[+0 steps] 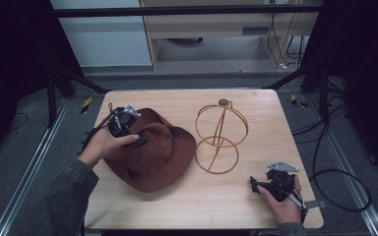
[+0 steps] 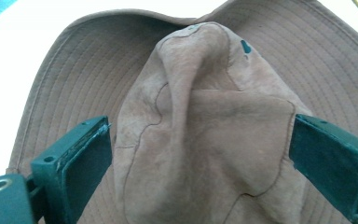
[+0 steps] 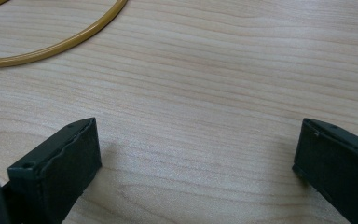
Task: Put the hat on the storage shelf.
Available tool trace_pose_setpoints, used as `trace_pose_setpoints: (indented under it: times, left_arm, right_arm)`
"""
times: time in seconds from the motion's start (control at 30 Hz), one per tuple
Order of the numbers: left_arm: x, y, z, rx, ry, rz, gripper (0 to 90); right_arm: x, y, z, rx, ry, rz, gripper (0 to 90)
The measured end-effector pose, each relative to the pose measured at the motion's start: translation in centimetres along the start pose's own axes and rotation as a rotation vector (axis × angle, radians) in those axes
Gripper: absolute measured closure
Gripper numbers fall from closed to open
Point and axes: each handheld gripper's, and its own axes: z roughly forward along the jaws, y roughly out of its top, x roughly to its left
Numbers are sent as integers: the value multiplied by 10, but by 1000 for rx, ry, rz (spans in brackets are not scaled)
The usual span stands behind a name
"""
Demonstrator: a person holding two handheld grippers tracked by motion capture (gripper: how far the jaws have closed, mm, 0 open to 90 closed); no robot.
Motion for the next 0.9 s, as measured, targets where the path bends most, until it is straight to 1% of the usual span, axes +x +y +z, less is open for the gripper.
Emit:
trace_pose_setpoints:
  times: [0.07, 0.2, 0.23, 0.3, 0.33, 0.37, 0.4, 0.43, 0.5, 0.57, 0.67, 0.7, 0.73, 0.8, 0.83, 0.87, 0.9]
  left_arm:
    - [2, 1, 3, -1, 3, -6, 56]
    - [2, 3, 7, 6, -1, -3, 73]
    - [2, 4, 10, 17, -7, -2, 83]
    - [1, 4, 12, 21, -9, 0, 108]
    - [2, 4, 14, 33, -11, 7, 108]
    - [2, 4, 15, 40, -11, 8, 127]
    - [3, 4, 19, 45, -10, -1, 166]
    - [4, 4, 19, 53, -10, 2, 187]
    - [6, 3, 22, 61, -22, -2, 260]
    - [6, 3, 24, 63, -31, -4, 327]
    - [7, 4, 25, 63, -41, -5, 453]
    - [6, 4, 25, 63, -49, -7, 453]
    - [6, 4, 26, 64, -55, -3, 553]
    - [5, 4, 26, 66, -59, -5, 625]
    - [5, 4, 26, 66, -63, -5, 625]
    - [5, 5, 26, 68, -63, -4, 682]
    - [6, 4, 26, 57, -57, -5, 763]
  right_arm:
    - [0, 0, 0, 0, 0, 0, 6]
    - [0, 0, 0, 0, 0, 0, 6]
    - [0, 0, 0, 0, 0, 1, 6]
    - [0, 0, 0, 0, 0, 0, 6]
    - [0, 0, 0, 0, 0, 0, 6]
    - [0, 0, 0, 0, 0, 0, 6]
    - [0, 0, 0, 0, 0, 0, 6]
    - [0, 0, 0, 0, 0, 0, 6]
    - [0, 0, 0, 0, 0, 0, 6]
    - [0, 0, 0, 0, 0, 0, 6]
    - [0, 0, 0, 0, 0, 0, 6]
    - [0, 0, 0, 0, 0, 0, 6]
    - [0, 0, 0, 0, 0, 0, 6]
    - [0, 0, 0, 0, 0, 1, 6]
    - [0, 0, 0, 0, 0, 0, 6]
    - [0, 0, 0, 0, 0, 0, 6]
    - [0, 0, 0, 0, 0, 0, 6]
